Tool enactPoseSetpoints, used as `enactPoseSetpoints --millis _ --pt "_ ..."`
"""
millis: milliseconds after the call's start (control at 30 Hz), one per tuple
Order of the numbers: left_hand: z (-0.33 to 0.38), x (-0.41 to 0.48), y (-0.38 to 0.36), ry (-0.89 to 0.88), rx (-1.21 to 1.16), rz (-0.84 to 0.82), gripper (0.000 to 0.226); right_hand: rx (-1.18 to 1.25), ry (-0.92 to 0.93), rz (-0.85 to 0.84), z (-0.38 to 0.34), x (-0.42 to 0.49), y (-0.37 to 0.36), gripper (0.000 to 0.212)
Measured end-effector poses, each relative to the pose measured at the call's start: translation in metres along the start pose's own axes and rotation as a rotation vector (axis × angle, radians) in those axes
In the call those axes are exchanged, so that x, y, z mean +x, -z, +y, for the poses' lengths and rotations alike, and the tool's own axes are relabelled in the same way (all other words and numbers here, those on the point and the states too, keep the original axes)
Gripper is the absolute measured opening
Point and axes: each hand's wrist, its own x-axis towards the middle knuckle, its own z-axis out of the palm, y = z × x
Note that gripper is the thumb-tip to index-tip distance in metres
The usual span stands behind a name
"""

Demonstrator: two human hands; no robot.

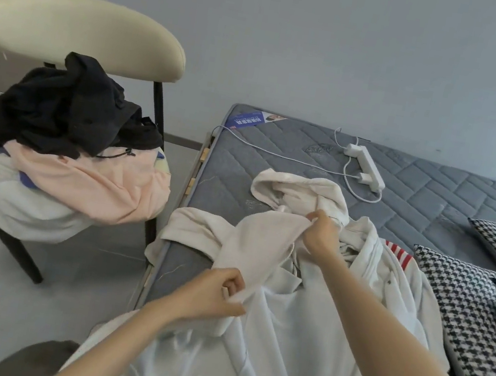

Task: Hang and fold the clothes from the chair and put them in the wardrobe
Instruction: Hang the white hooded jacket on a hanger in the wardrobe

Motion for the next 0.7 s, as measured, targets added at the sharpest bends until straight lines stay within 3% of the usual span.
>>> enactPoseSetpoints --millis 133,267,433,533,700 --pt "-0.005 -0.010 -0.027 0.048 -0.169 -0.153 0.024 0.396 -0.334 -0.175 0.036 -0.020 -0.001 0.026" --pt "-0.026 -0.021 -0.025 0.078 0.362 -0.129 0.056 0.654 -0.453 -0.332 0.053 -0.042 -0.008 0.018" --pt "-0.056 -0.053 -0.012 0.223 0.644 -0.218 0.094 0.660 -0.443 -0.451 0.058 -0.079 -0.028 0.053" --pt "-0.075 -0.068 -0.010 0.311 0.605 -0.208 0.086 0.584 -0.378 -0.454 0.056 -0.101 -0.040 0.050" --pt "-0.086 -0.088 -0.015 0.259 0.627 0.027 0.042 0.520 -0.346 -0.459 0.075 -0.123 -0.067 0.037"
